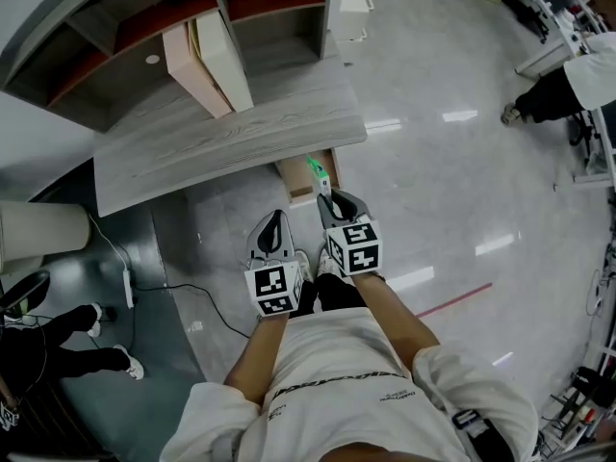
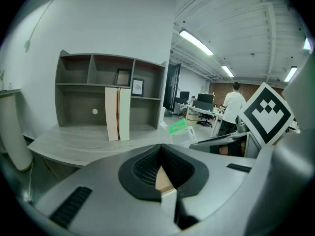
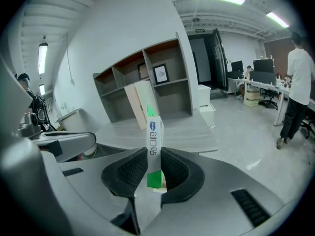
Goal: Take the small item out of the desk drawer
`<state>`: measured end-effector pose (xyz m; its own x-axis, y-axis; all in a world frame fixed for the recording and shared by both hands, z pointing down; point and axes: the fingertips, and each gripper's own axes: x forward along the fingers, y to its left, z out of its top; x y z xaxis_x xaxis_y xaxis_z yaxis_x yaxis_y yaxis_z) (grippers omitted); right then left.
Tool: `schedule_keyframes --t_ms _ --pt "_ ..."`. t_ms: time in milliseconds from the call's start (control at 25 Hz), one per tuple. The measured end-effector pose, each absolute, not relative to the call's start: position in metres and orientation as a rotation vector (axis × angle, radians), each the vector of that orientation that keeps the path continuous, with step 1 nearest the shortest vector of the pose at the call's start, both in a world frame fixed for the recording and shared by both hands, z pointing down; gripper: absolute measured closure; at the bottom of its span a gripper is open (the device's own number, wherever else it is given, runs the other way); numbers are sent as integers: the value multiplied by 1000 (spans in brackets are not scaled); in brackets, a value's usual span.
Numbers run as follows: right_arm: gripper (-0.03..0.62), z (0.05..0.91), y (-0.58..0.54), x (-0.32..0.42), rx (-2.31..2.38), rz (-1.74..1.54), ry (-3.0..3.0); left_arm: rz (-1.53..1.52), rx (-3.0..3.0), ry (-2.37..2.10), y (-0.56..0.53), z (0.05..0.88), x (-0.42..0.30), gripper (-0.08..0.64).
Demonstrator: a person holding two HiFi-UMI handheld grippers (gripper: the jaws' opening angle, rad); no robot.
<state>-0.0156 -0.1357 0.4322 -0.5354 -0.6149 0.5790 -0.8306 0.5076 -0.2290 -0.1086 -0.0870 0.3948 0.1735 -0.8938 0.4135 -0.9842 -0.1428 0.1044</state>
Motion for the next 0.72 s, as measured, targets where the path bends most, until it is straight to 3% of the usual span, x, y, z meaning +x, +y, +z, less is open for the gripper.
schedule_keyframes --t_ms 720 --pt "482 330 -115 -24 1250 585 -2465 260 2194 -1791 -80 320 -116 545"
